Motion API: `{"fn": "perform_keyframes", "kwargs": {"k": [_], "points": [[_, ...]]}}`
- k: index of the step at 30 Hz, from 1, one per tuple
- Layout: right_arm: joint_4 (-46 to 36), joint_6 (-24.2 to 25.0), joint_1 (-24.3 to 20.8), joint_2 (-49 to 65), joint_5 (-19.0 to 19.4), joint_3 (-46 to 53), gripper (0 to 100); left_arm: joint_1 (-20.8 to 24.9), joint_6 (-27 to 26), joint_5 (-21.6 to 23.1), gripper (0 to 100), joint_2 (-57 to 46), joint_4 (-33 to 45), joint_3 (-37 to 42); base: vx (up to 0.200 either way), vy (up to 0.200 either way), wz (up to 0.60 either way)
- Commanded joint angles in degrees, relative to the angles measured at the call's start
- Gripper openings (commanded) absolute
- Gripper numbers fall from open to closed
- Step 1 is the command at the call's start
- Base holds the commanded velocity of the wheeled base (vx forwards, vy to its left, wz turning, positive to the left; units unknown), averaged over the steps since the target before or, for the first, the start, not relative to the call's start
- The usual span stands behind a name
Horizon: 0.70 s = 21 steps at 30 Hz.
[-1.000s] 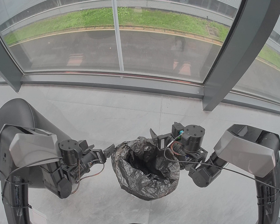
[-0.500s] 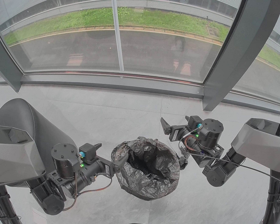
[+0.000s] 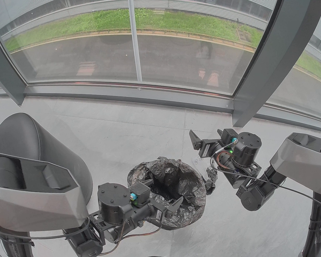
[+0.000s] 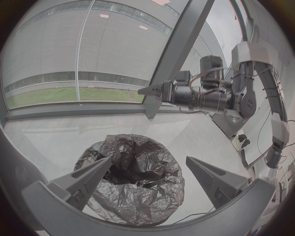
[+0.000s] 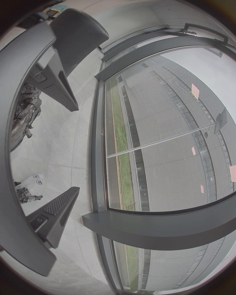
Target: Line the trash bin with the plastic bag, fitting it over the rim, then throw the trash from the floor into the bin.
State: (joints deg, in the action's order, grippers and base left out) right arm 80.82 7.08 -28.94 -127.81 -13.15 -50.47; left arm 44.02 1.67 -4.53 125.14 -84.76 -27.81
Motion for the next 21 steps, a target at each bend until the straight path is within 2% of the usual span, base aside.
{"fn": "perform_keyframes", "kwargs": {"k": [1,8,12,21], "points": [[-0.05,0.04,0.11,-0.25,0.06,-0.07,100,0.19,-0.35,-0.04,100,8.72,0.39,-5.94,0.0,0.0,0.0],[-0.05,0.04,0.11,-0.78,0.06,-0.42,100,0.01,-3.08,-0.39,100,11.71,4.17,-11.57,0.0,0.0,0.0],[0.04,0.04,0.11,-1.13,0.06,-0.51,100,-1.66,-4.75,-1.27,100,13.55,5.22,-14.03,0.0,0.0,0.0],[-0.05,0.04,0.46,-1.83,0.15,-0.95,100,-2.36,-4.83,-1.27,100,13.91,7.15,-13.77,0.0,0.0,0.0]]}}
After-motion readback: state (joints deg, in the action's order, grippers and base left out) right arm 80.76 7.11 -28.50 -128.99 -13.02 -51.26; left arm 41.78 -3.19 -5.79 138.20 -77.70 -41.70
